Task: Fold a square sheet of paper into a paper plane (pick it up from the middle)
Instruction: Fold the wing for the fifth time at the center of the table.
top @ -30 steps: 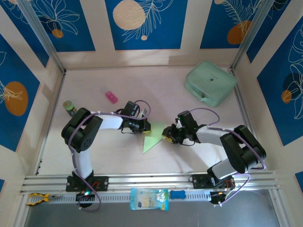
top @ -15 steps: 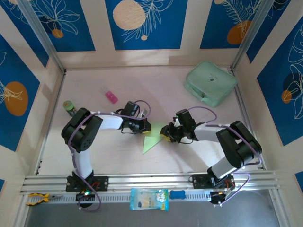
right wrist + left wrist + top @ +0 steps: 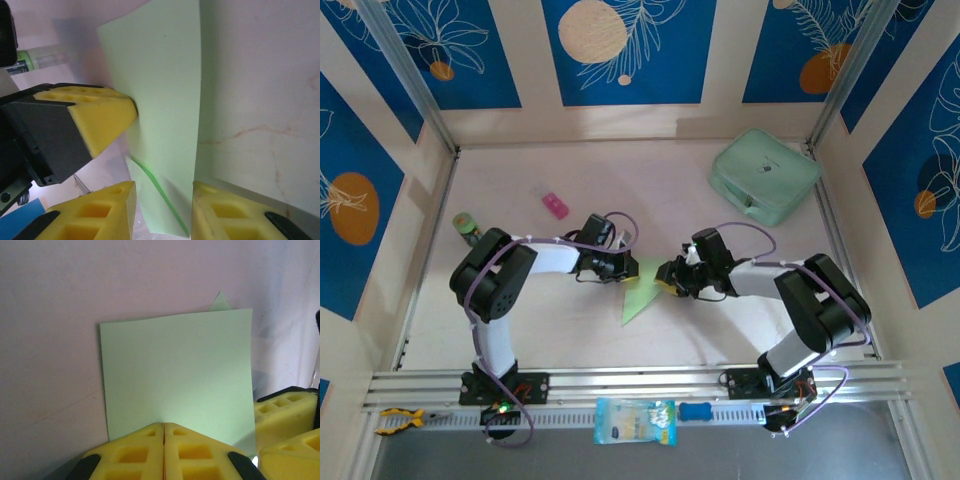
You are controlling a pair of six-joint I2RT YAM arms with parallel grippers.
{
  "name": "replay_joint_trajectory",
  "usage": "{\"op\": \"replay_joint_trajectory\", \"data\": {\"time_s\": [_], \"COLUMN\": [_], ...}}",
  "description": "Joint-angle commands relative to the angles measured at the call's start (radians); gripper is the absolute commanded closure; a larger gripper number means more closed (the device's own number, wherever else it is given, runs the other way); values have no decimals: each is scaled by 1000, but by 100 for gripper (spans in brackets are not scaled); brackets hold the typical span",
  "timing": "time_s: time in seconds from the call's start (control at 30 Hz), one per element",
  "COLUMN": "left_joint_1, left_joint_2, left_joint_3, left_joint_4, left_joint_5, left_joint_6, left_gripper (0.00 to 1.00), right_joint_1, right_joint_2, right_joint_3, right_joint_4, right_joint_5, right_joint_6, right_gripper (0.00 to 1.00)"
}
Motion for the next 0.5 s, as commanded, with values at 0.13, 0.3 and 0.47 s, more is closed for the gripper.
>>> {"op": "replay_joint_trajectory", "data": {"time_s": [0.13,0.3,0.47], "left_joint_1": [-2,-2,-2], "left_joint_2": [-3,-6,-7], "left_joint_3": [-35,-35,-36], "left_joint_4": [-71,-69,-69], "left_joint_5": [9,10,9], "left_joint_6": [-1,-1,-1], "left_gripper": [92,92,92], "right_joint_1": [-26,-35,-45], "right_joint_2": [67,103,134], "right_joint_3": [30,55,74], "right_joint_4": [69,64,56], "right_joint_5": [-95,-124,-141], "right_joint_6": [-28,-63,-92], "right_gripper": [67,67,68]}}
